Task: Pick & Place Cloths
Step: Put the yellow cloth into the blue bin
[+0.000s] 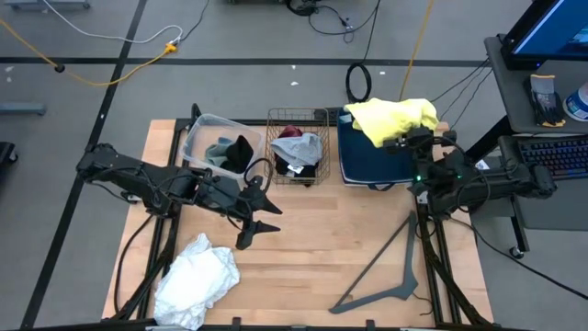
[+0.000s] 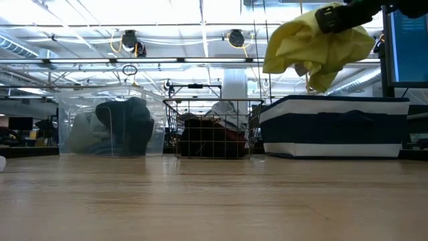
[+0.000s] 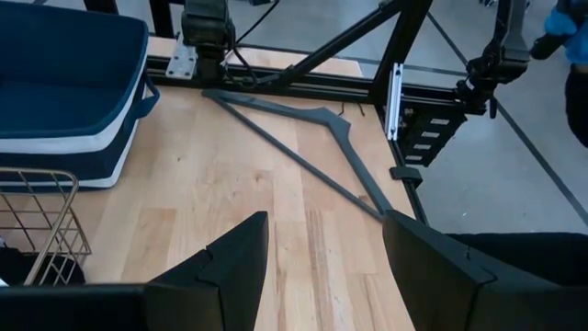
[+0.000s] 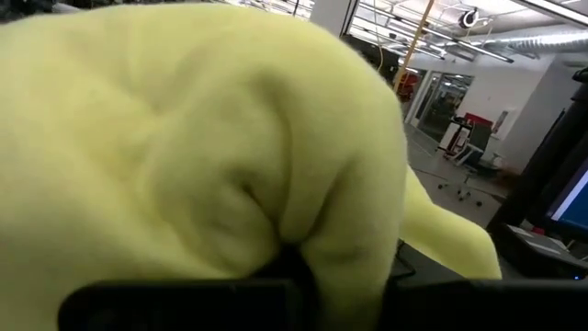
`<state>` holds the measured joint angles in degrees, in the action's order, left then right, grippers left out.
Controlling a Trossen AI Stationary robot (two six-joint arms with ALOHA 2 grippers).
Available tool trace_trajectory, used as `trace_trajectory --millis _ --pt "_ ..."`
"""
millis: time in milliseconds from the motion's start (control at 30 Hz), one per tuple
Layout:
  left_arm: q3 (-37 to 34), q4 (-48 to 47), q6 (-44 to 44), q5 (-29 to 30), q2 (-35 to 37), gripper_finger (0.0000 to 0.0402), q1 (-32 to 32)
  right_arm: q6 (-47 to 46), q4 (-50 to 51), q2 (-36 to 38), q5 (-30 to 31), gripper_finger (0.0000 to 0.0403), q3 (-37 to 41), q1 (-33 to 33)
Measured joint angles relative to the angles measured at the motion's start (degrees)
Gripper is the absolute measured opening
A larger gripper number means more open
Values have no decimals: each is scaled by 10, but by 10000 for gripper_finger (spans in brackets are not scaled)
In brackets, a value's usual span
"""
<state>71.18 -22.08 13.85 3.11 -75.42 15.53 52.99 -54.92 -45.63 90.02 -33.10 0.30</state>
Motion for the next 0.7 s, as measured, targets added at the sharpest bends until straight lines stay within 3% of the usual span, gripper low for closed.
trace_trajectory --millis 367,700 --pt "0 1 0 0 0 218 0 -13 31 -8 0 28 11 -8" --pt "0 1 2 0 0 218 0 -92 26 -14 -1 30 121 -32"
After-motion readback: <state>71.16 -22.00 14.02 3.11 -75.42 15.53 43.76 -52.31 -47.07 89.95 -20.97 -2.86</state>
